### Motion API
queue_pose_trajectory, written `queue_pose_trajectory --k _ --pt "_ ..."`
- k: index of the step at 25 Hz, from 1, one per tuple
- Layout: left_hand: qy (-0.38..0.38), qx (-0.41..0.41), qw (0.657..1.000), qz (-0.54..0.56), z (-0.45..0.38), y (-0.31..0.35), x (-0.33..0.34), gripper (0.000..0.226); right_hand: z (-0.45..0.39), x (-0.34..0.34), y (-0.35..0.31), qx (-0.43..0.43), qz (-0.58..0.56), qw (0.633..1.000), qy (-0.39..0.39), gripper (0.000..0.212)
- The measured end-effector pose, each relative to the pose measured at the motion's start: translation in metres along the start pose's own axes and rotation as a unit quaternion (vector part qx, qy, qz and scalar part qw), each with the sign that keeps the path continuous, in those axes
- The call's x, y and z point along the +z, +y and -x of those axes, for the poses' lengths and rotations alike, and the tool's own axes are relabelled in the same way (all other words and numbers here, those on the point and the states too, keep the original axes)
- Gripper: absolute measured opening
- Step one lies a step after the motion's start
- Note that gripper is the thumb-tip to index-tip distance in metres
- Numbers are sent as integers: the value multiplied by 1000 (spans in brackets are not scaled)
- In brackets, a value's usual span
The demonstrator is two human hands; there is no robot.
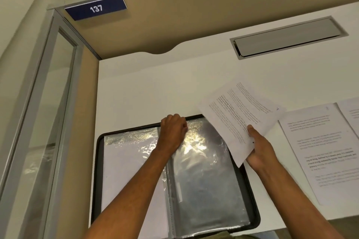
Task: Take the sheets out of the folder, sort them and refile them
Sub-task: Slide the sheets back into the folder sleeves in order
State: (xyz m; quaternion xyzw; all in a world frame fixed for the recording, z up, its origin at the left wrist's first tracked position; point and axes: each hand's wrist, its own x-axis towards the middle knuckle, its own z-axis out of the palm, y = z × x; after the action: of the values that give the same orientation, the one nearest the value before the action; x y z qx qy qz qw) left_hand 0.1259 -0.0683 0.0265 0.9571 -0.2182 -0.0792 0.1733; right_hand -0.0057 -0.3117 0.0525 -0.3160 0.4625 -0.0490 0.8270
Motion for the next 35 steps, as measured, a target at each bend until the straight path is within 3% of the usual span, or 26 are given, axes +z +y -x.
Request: queue_pose_trajectory --k 3,8,20,25,31,35 --pt "8 23 998 54 6 -2 2 13 -4 14 0 1 -32 999 -37 35" --pt "10 29 998 59 11 -4 1 17 -19 39 8 -3 24 997 -67 41" --pt "47 73 994 70 13 -10 2 12 -65 101 -13 -87 45 995 -28 42" --pt "45 66 994 71 13 -10 2 12 -77 111 -2 -128 112 985 -39 44" --pt "27 69 993 88 8 -13 -1 26 -83 116 -2 -157 182 963 -123 33" --pt "5 66 994 83 1 -16 -1 32 -90 111 -10 -135 257 935 -202 40"
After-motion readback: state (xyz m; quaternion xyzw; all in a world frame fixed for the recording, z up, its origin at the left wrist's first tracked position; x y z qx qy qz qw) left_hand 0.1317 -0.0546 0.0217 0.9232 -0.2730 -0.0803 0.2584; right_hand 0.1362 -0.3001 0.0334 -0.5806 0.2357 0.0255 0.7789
